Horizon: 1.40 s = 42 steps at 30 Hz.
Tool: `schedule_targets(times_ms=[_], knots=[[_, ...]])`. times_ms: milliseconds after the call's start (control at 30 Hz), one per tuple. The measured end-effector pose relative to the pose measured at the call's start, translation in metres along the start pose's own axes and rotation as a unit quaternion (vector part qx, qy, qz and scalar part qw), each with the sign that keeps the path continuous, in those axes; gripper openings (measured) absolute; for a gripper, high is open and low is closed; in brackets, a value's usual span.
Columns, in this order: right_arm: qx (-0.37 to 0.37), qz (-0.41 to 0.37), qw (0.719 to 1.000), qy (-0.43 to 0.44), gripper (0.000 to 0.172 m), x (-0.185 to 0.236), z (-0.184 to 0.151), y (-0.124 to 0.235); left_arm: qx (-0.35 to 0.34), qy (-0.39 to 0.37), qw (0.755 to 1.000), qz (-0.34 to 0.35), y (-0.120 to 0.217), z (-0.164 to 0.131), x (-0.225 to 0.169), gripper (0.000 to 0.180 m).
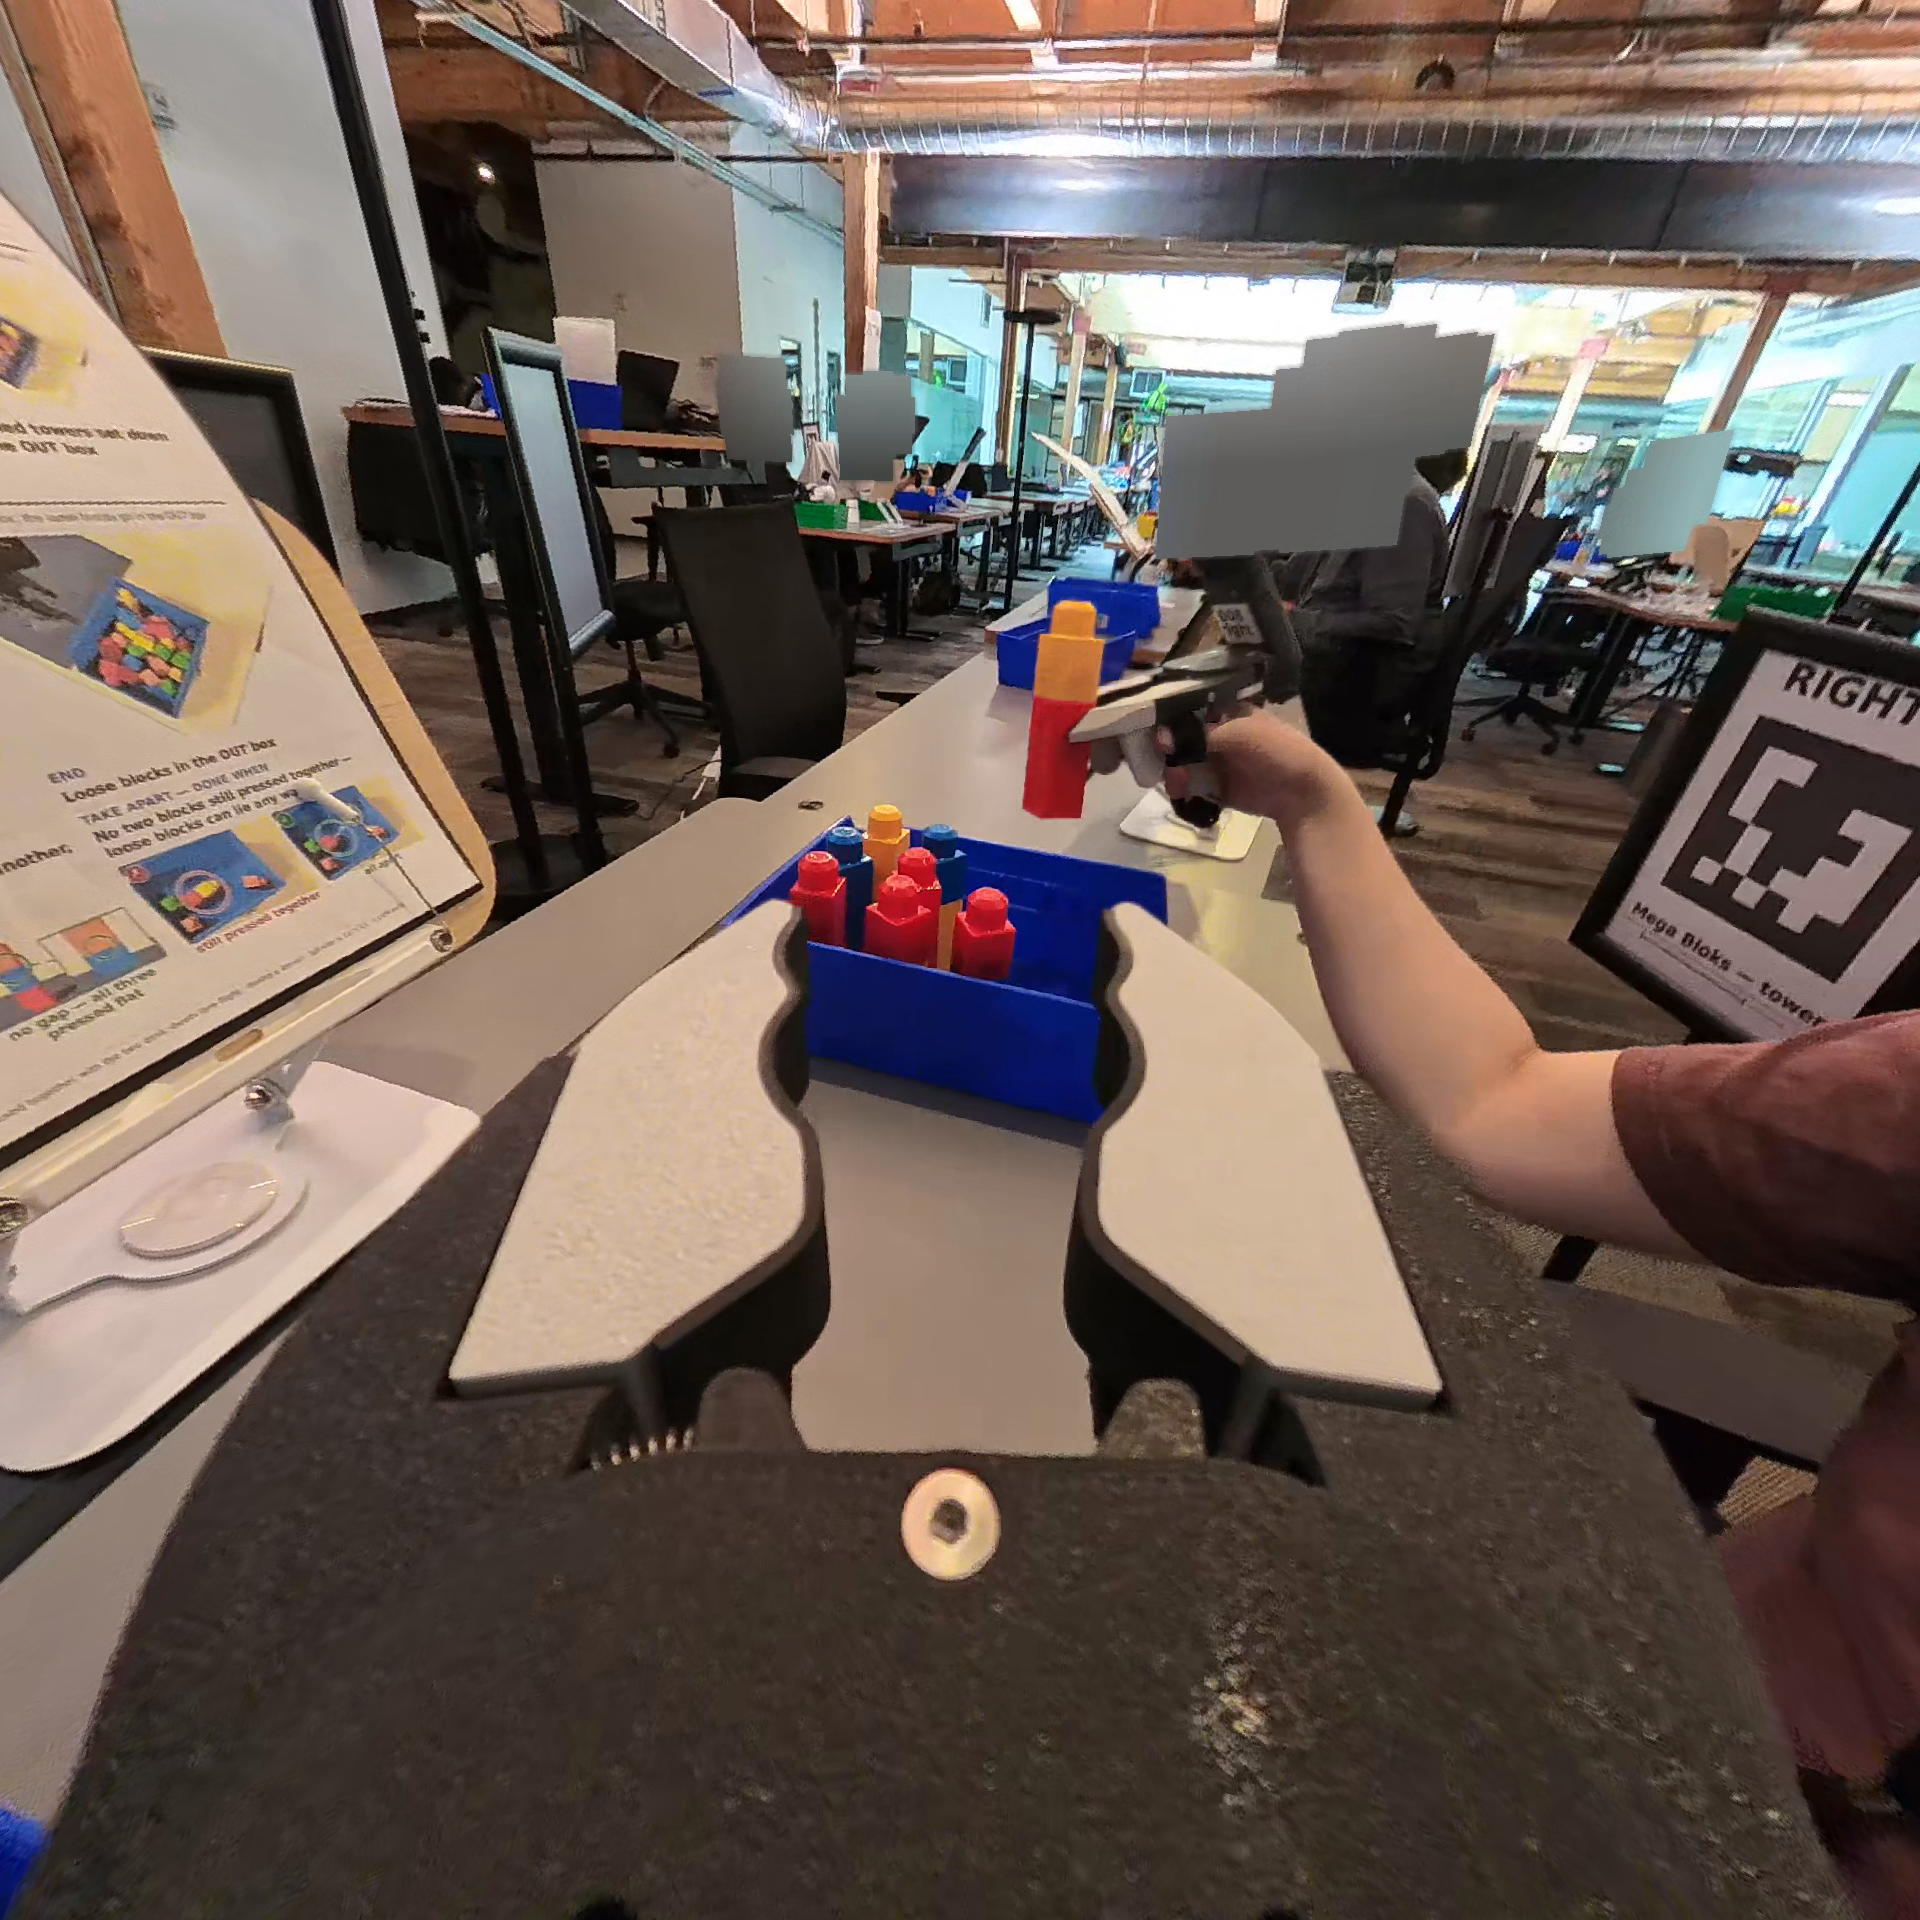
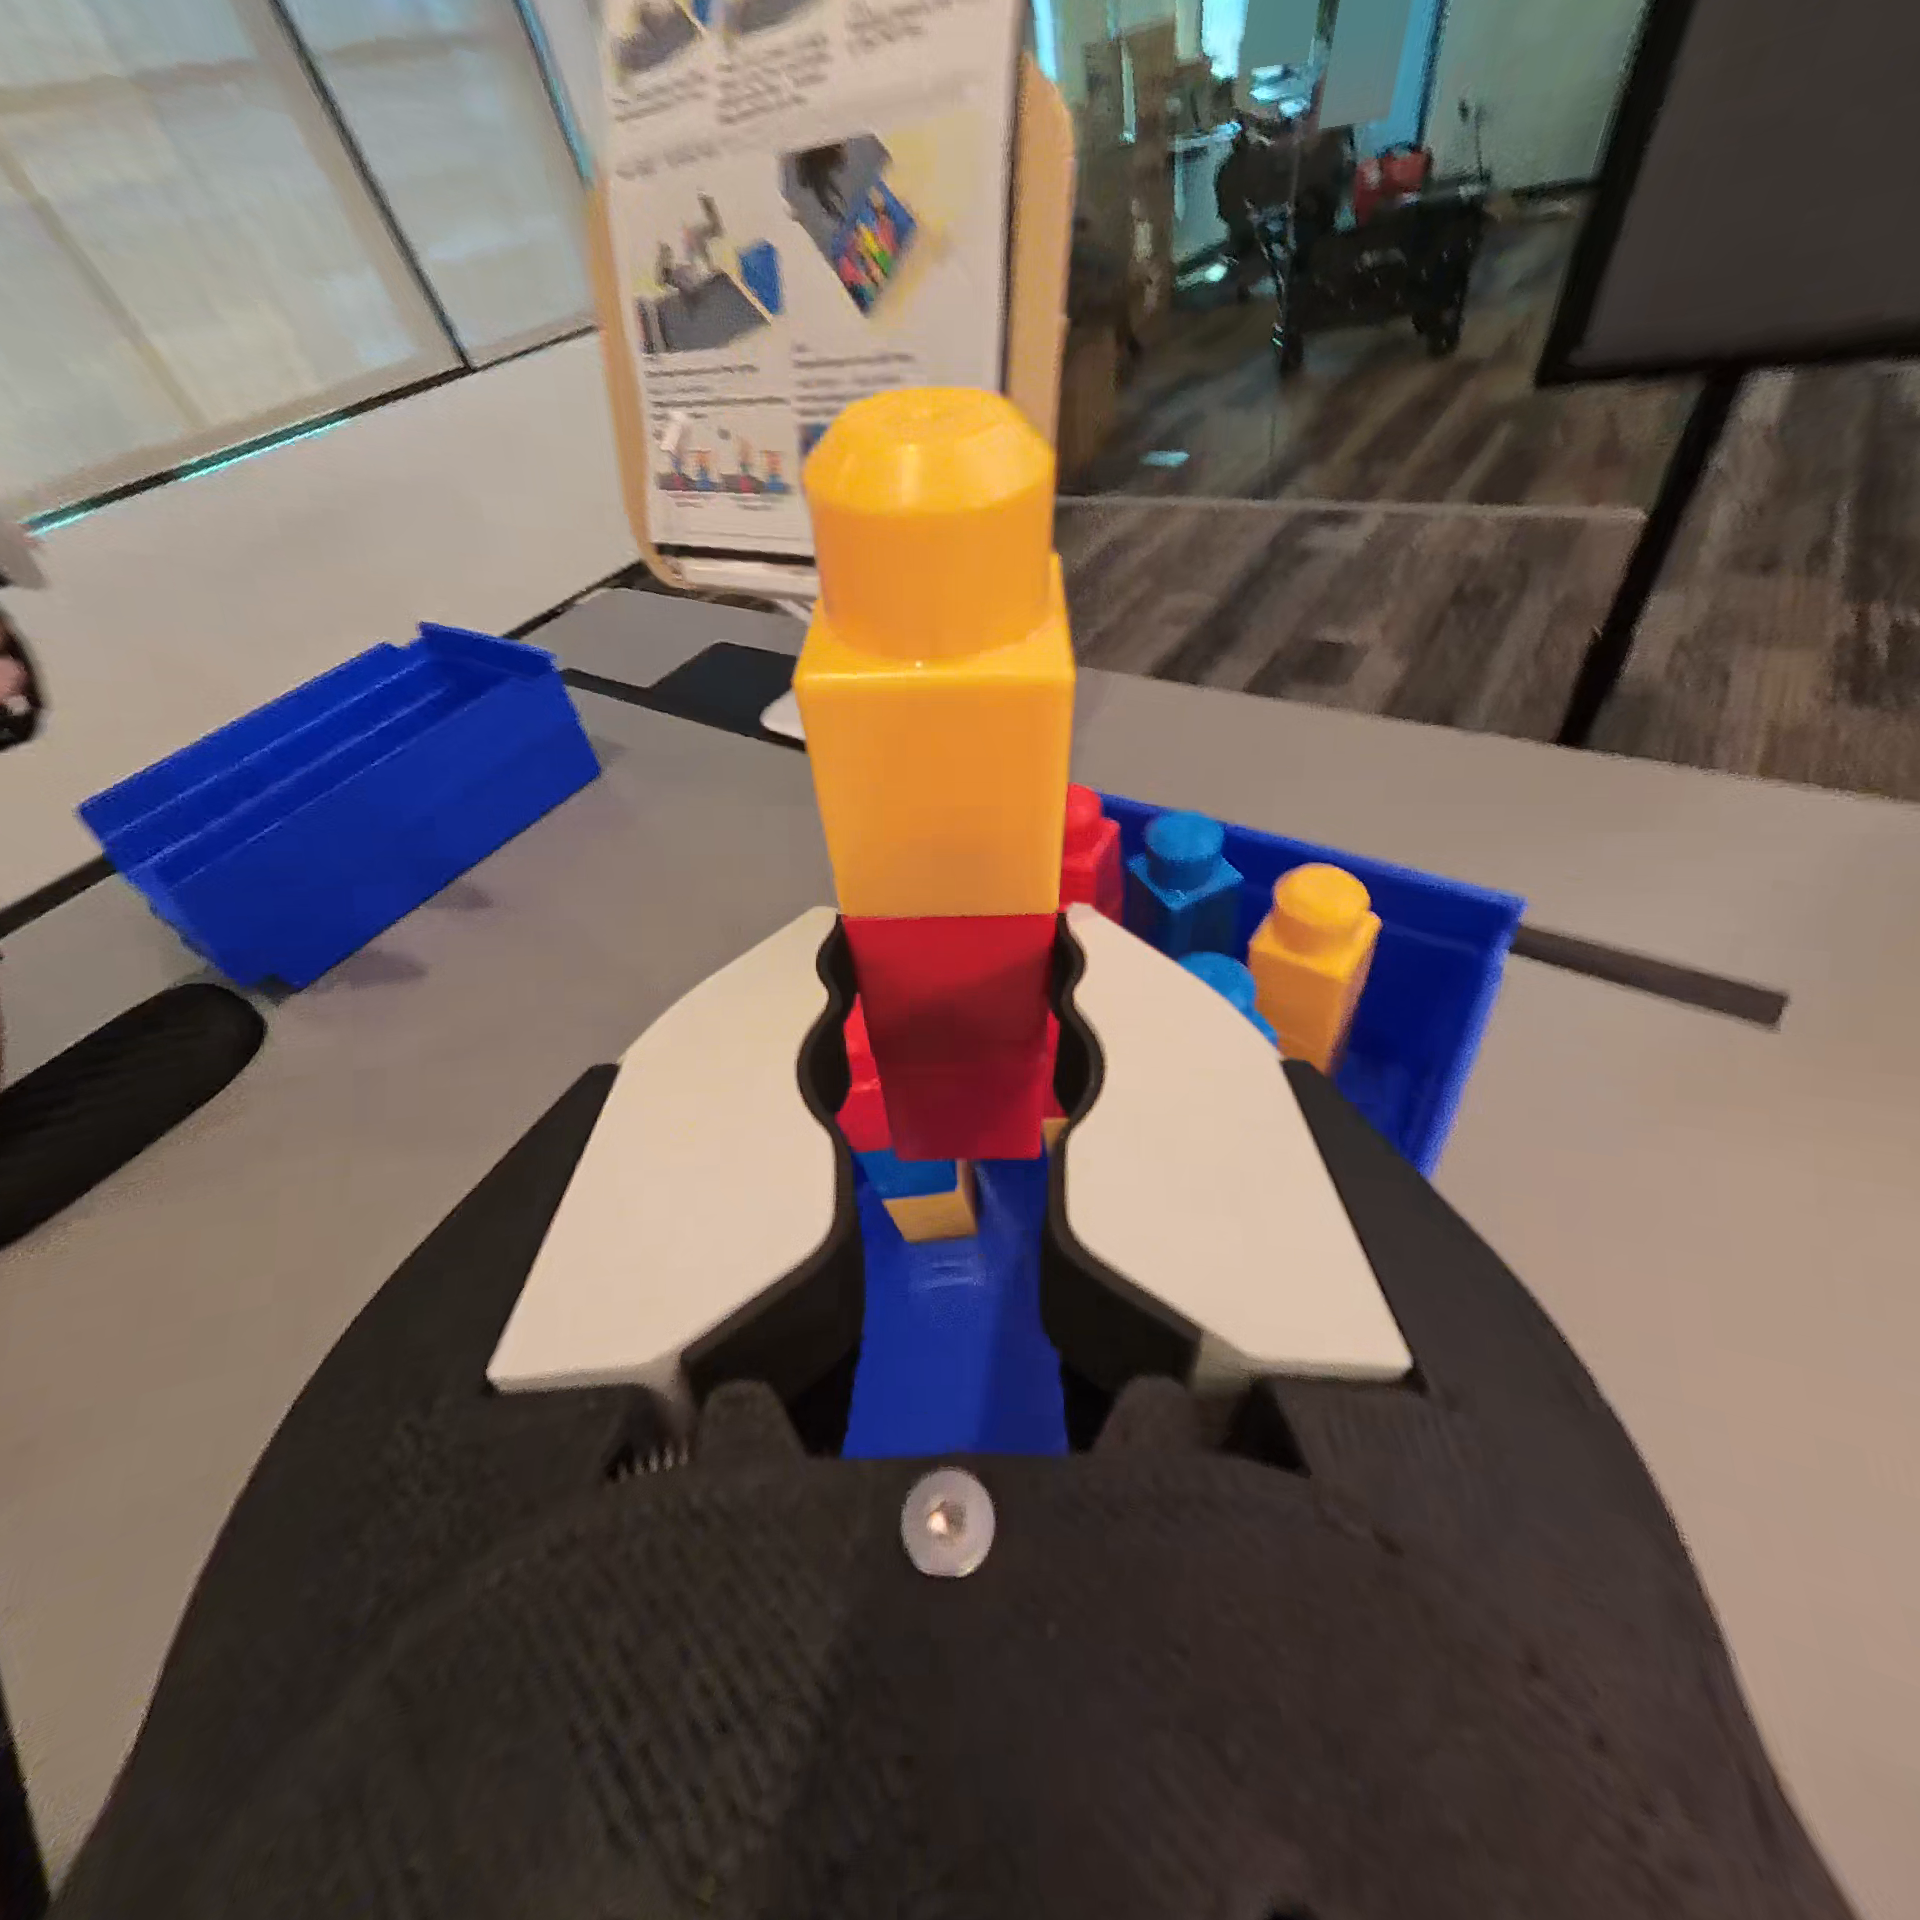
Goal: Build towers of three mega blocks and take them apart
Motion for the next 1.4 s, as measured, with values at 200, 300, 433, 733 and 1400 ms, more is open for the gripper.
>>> schedule_targets(times_ms=[200, 300, 433, 733, 1400], knots=[[0.017, -0.068, 0.997, -0.044, 0.037, -0.011, -0.041, -0.008, 0.009, -0.004, 1.000, -0.021, -0.001, 0.000, -0.013, 0.052], [0.011, -0.092, 0.993, -0.070, 0.037, -0.011, -0.061, -0.017, 0.009, -0.012, 1.000, -0.020, 0.001, 0.002, -0.015, 0.051], [0.054, -0.142, 0.986, -0.069, 0.037, -0.009, -0.087, -0.036, 0.000, -0.004, 1.000, -0.026, 0.005, 0.006, -0.018, 0.050], [0.150, -0.170, 0.971, -0.080, 0.038, -0.019, -0.135, -0.060, -0.017, -0.017, 0.999, -0.031, 0.017, 0.016, -0.028, 0.050], [0.224, -0.204, 0.952, -0.050, 0.039, -0.030, -0.148, -0.068, 0.008, -0.019, 0.999, -0.043, 0.011, 0.008, -0.032, 0.049]])
Point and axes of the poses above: each gripper's, where its closed fingertips meet, y back along the fingers, z out of its top, x = y × z across the jaws, the point moved 2 cm from there along y, back along the fingers, and after that the axes turned 7 degrees about y, right-handed, at the moved point
